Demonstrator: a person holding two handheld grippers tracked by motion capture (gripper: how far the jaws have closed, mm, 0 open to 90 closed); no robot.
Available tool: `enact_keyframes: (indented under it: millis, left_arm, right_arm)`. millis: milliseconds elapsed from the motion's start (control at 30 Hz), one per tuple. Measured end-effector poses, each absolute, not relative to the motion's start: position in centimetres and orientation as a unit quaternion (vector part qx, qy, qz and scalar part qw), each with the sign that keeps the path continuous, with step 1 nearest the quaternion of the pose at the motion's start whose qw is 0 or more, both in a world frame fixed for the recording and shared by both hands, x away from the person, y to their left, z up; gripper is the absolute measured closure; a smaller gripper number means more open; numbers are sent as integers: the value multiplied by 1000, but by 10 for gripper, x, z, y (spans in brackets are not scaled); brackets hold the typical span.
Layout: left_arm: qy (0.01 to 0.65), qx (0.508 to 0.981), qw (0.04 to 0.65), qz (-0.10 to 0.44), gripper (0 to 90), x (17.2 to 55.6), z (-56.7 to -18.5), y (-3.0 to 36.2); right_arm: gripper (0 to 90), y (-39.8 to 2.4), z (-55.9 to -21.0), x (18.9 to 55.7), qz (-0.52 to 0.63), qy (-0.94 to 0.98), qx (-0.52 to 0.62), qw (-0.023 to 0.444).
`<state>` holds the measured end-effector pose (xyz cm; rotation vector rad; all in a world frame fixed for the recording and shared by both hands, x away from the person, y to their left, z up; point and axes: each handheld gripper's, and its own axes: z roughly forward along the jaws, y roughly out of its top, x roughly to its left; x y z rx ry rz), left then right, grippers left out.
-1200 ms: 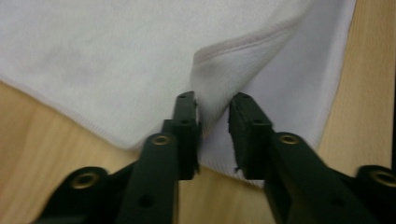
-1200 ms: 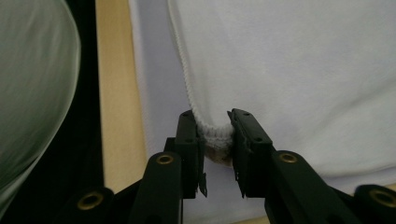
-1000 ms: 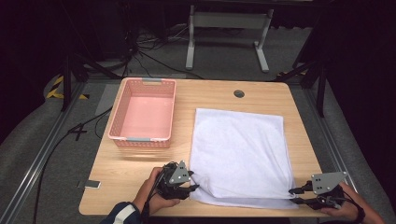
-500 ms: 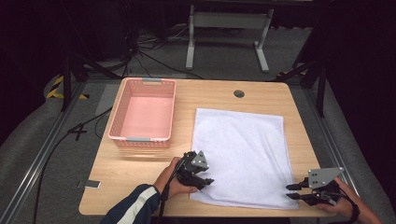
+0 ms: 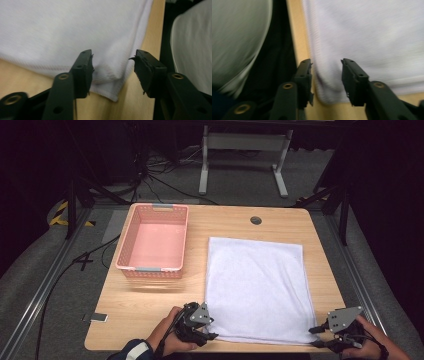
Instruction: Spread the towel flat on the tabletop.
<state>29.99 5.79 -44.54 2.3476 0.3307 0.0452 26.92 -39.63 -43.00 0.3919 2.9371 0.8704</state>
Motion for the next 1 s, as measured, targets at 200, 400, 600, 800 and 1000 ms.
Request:
enact_keyframes:
  millis: [200,400,600,800,1000]
  left_arm:
    - [167,896,401,90,310,343,-425,35]
    - [214,892,380,116,285,413,-434,2]
    - [210,906,353,100,373,431,-455,0]
    - [219,904,359,72,444,424,-462,8]
    - [195,913,356,36,442,396,-460,12]
  right_arm:
    - [462,-404,-405,321,340,896,246,147]
    - [474,-411,-399,389,360,849,329,205]
    - [652,-401,-433,430,353,861,331,159]
    - [680,-393,-447,425,326,879,317,142]
    - [681,-397,-447,398,318,889,301,131]
